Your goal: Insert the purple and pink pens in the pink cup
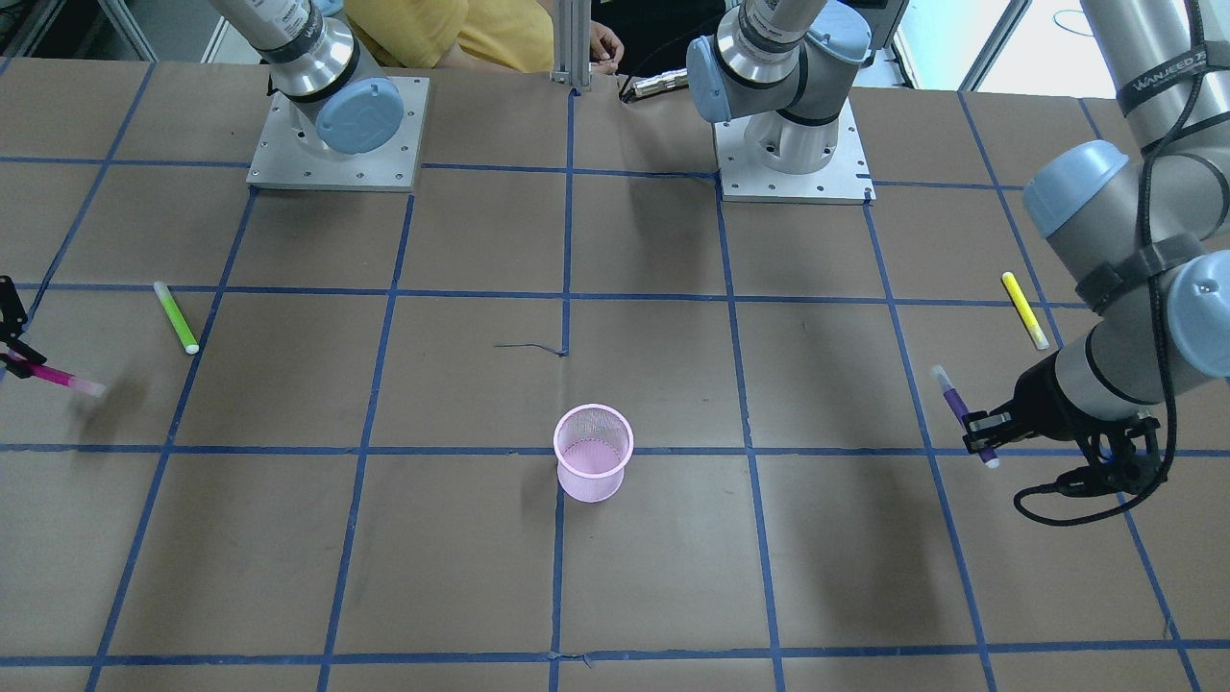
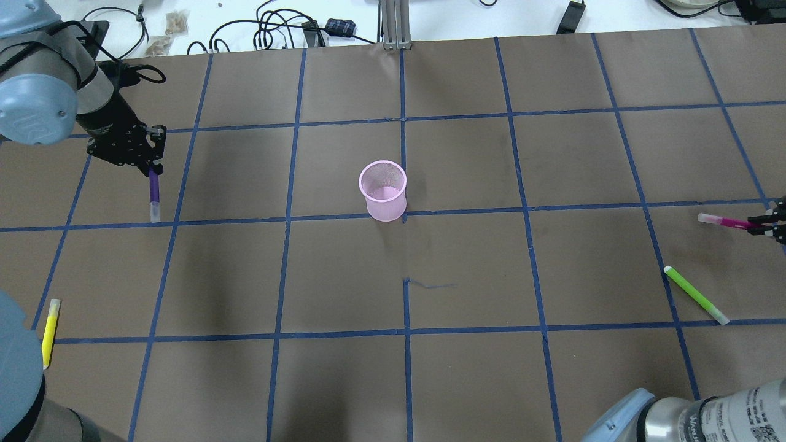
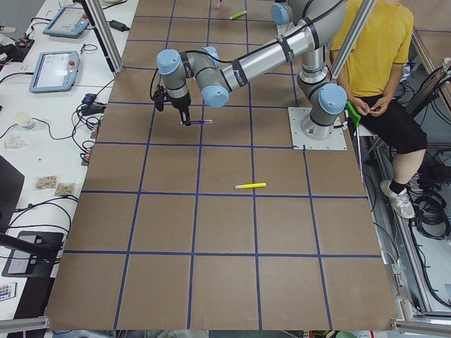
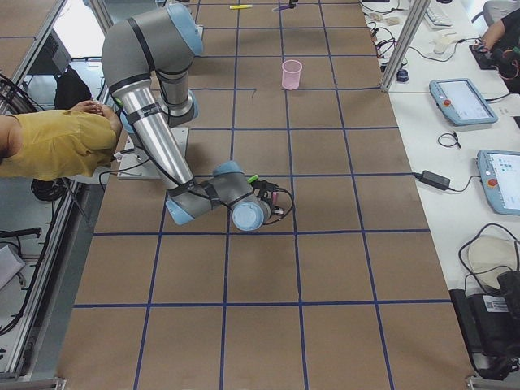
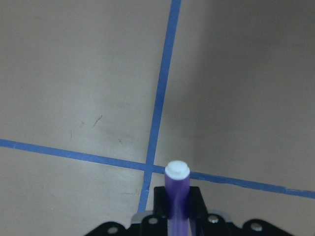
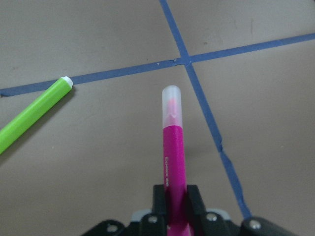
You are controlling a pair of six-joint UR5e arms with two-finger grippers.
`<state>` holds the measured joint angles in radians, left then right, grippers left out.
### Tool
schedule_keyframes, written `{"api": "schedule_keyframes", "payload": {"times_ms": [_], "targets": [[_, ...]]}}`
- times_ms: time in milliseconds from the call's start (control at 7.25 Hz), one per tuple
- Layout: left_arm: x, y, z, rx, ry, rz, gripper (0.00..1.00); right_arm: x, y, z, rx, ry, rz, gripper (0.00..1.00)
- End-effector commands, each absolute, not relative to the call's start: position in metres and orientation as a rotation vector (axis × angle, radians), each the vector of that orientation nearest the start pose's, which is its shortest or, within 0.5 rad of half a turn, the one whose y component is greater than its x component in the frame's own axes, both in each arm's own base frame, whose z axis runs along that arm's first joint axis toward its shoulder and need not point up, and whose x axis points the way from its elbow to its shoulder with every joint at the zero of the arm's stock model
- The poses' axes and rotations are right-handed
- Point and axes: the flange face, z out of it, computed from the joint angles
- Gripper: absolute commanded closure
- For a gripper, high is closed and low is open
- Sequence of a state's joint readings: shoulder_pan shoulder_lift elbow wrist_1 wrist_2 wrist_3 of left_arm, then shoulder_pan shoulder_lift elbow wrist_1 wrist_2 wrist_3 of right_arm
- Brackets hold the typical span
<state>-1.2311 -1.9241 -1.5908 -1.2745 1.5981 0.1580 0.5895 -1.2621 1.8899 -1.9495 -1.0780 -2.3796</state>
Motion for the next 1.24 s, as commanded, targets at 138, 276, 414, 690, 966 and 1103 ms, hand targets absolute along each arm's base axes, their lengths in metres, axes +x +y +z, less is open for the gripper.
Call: {"api": "schedule_keyframes", "payload": {"times_ms": [138, 276, 414, 690, 966, 1103], "targets": [[0.061, -0.608, 0.333, -0.238, 3.151, 0.080, 1.00, -0.210, -0.476, 0.357, -1.984, 2.279, -0.723, 1.00], [0.052, -0.607, 0.336, -0.218, 3.145, 0.073, 1.00, -0.156, -0.481, 0.388, -2.024, 2.294, -0.675, 1.00], [0.043, -0.607, 0.341, -0.200, 3.139, 0.063, 1.00, -0.095, -0.487, 0.404, -2.035, 2.291, -0.635, 1.00], [0.030, -0.606, 0.345, -0.168, 3.133, 0.055, 1.00, 0.043, -0.490, 0.435, -2.014, 2.345, -0.544, 1.00], [0.029, -0.605, 0.346, -0.168, 3.136, 0.050, 1.00, 0.152, -0.494, 0.430, -2.171, 2.419, -0.467, 1.00], [0.028, -0.604, 0.346, -0.169, 3.142, 0.048, 1.00, 0.197, -0.492, 0.423, -2.153, 2.484, -0.507, 1.00]]}}
